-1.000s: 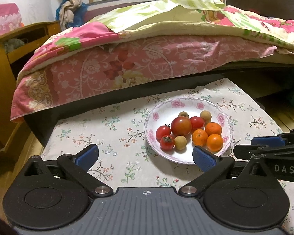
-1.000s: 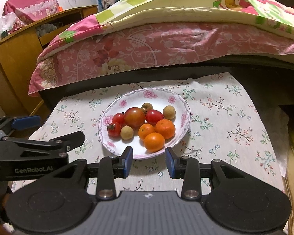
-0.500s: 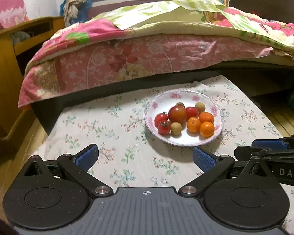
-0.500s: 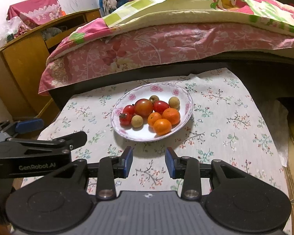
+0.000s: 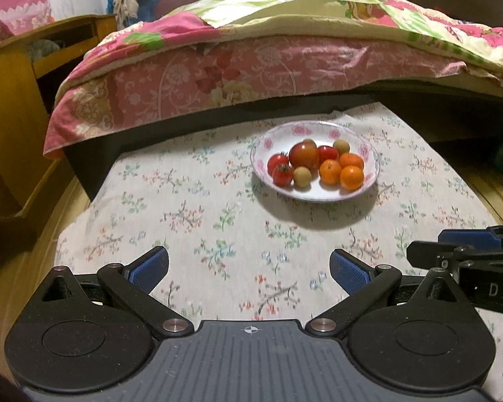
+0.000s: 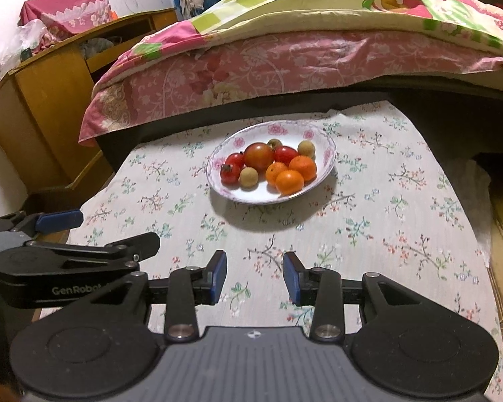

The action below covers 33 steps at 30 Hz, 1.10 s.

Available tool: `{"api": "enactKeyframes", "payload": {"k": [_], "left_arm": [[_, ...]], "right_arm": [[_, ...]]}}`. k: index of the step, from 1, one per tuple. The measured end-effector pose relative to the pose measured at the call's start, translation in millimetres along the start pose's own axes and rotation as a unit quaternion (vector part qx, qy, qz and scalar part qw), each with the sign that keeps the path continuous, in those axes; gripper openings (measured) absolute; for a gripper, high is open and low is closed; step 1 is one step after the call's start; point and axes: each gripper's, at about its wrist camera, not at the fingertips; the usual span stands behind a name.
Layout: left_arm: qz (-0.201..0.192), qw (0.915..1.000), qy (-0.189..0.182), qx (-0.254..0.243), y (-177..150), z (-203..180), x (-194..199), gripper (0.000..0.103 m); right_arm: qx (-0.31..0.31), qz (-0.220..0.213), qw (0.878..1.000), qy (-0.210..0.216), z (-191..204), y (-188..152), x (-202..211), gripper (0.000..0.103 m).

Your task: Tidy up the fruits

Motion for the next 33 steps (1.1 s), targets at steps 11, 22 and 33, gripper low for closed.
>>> {"api": "enactKeyframes", "payload": {"k": [11, 22, 33], "left_arm": [[0.022, 0.9998, 0.001, -0.005, -22, -4, 6, 0.103], [0.034, 0.9994, -0.002, 0.001, -34, -5, 11, 0.103], [0.046, 0.9989, 0.004, 0.005, -43, -6, 12, 0.103]], "right_arm": [[0.003, 0.017, 1.0, -0.012, 6, -24, 6, 0.042], [0.001, 0.028, 0.999, -0.026, 9, -39, 9, 0.043], [0.001, 0.042, 0.999, -0.027, 10, -48, 7, 0.043]]}}
Point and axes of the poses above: each gripper's, at about its wrist camera, not at the fingertips, and x roughly against the way its jaws point, z to its left, y to its top, and after that the axes turned 9 degrees about z, right-handed
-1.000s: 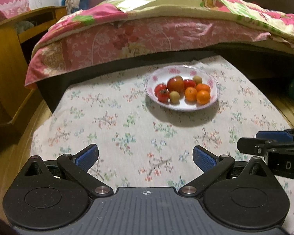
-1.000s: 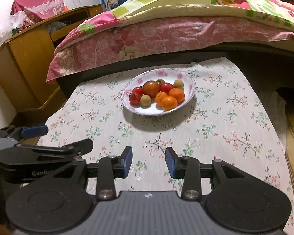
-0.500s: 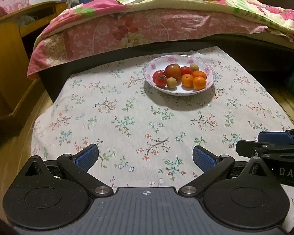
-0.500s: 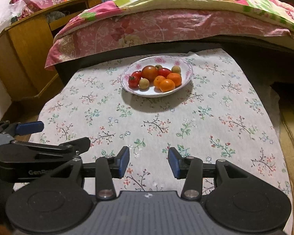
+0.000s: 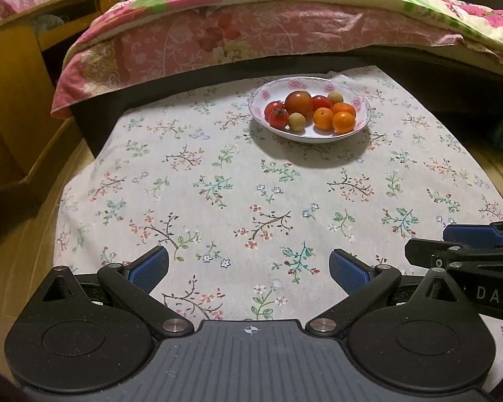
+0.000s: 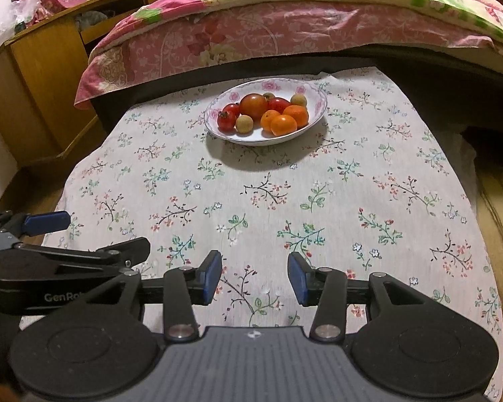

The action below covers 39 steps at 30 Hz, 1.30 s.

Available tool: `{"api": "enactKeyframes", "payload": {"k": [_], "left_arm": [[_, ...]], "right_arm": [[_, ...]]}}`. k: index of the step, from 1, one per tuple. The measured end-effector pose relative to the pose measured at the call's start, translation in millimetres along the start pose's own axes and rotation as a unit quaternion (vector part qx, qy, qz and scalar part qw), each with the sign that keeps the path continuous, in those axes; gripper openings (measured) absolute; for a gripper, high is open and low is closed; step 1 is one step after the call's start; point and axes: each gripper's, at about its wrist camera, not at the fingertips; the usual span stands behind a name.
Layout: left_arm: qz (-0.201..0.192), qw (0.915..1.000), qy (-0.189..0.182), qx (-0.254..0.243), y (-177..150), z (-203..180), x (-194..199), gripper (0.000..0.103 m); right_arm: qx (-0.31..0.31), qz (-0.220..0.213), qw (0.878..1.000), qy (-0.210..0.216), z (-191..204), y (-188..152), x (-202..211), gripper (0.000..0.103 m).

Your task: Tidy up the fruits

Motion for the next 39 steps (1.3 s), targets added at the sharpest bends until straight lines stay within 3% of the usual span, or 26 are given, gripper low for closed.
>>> {"api": "enactKeyframes", "payload": {"k": [39], "left_arm": [[0.01, 0.9999, 0.005, -0.008, -7.2, -4.1, -4.8, 0.101]], "right_arm": [[-0.001, 0.017, 1.0, -0.002, 0.5, -6.4, -5.0, 0.043]]}}
Point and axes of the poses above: each gripper's, at about its wrist camera, not at the fingertips, and x roughly against the way its jaws point, z to its left, y to its top, and after that the axes turned 9 degrees about z, right-handed
